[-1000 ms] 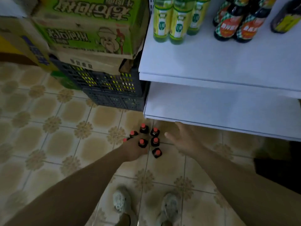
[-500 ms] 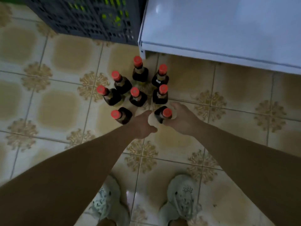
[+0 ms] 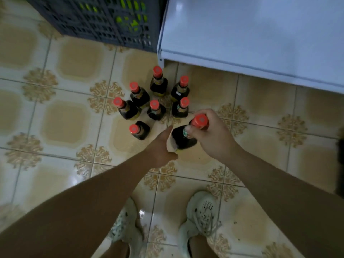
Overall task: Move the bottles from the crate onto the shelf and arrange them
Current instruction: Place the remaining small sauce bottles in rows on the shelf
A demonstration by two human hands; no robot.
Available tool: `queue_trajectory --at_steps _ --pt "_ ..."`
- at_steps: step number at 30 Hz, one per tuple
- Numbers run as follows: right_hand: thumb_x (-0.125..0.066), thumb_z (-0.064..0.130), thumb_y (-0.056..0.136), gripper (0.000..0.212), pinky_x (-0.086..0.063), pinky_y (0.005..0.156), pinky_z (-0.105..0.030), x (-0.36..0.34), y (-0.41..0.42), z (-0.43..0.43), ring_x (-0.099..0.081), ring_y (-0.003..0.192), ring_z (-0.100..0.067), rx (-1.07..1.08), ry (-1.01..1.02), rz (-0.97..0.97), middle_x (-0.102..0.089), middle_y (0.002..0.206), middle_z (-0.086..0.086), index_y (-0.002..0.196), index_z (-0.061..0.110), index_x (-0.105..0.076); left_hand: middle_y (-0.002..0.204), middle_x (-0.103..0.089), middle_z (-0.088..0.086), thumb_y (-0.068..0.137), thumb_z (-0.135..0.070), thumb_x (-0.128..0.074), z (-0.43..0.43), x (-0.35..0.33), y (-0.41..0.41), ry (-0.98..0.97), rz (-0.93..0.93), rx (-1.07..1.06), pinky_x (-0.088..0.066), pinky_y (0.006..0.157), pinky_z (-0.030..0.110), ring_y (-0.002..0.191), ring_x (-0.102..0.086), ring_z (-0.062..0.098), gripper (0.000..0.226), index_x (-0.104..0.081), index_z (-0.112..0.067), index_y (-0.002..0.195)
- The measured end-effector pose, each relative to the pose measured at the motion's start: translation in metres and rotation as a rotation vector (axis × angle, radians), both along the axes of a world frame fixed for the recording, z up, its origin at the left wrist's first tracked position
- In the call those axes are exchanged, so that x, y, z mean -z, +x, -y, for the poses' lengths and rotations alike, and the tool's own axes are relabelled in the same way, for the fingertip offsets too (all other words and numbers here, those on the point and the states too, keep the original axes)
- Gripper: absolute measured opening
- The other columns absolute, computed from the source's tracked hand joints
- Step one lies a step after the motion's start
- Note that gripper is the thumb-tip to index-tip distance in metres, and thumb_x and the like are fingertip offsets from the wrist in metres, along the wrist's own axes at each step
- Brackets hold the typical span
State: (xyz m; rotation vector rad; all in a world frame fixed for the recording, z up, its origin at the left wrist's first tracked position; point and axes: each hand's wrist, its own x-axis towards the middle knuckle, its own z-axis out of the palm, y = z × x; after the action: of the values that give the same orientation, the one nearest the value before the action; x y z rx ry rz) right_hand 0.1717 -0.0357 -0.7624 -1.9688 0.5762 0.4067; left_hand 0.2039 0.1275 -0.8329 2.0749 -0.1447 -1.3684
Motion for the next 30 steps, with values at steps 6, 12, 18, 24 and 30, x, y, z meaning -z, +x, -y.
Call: queue_trajectory --at_steps 6,12,18,24,30 --pt "-0.064 0.055 0.074 0.017 -0.053 0.086 -0.047 -0.229 -0.006 -0.017 -0.063 0.092 -0.019 0.168 0.033 0.104 -0.063 0.091 0.006 0.082 0.043 -0.056 0.133 -0.038 -0.016 0.077 -0.012 -0.075 -0.034 -0.208 -0.006 -0.231 0.128 0.000 -0.036 0.083 0.009 0.111 -0.046 0.000 0.103 -0.003 -0.049 0.142" --pt "-0.067 0.051 0.071 0.017 -0.056 0.084 -0.048 -0.455 -0.004 -0.045 -0.067 0.091 -0.023 0.301 0.042 0.306 -0.067 0.087 0.006 0.081 0.038 -0.061 0.105 -0.055 -0.038 0.071 -0.011 -0.081 -0.063 -0.425 0.005 -0.540 0.161 -0.031 -0.050 0.078 0.016 0.096 -0.059 -0.007 0.092 -0.026 -0.059 0.126" --pt "-0.059 0.027 0.093 0.025 -0.055 0.083 -0.042 -0.606 -0.035 -0.055 -0.067 0.090 -0.021 0.253 0.126 0.388 -0.066 0.101 -0.006 0.112 0.039 -0.049 0.099 -0.069 -0.009 0.063 -0.011 -0.078 -0.079 -0.588 -0.006 -0.753 0.103 -0.009 -0.055 0.084 0.033 0.091 -0.067 0.009 0.082 -0.043 -0.053 0.125" --pt "-0.056 0.027 0.096 0.020 -0.057 0.068 -0.035 -0.703 -0.082 -0.048 -0.068 0.073 -0.011 0.271 0.035 0.582 -0.069 0.086 0.003 0.112 0.038 -0.051 0.118 -0.062 0.015 0.061 -0.021 -0.075 -0.059 -0.682 -0.040 -0.892 0.054 -0.041 -0.047 0.095 0.056 0.104 -0.065 0.033 0.079 -0.043 -0.053 0.126" --pt "-0.058 0.027 0.094 0.017 -0.057 0.065 -0.036 -0.751 -0.160 -0.006 -0.069 0.073 -0.017 0.327 0.002 0.690 -0.069 0.089 -0.005 0.103 0.041 -0.051 0.122 -0.062 0.017 0.056 -0.019 -0.078 -0.010 -0.732 -0.103 -0.948 0.061 0.059 -0.046 0.097 0.055 0.106 -0.064 0.036 0.088 -0.040 -0.049 0.129"
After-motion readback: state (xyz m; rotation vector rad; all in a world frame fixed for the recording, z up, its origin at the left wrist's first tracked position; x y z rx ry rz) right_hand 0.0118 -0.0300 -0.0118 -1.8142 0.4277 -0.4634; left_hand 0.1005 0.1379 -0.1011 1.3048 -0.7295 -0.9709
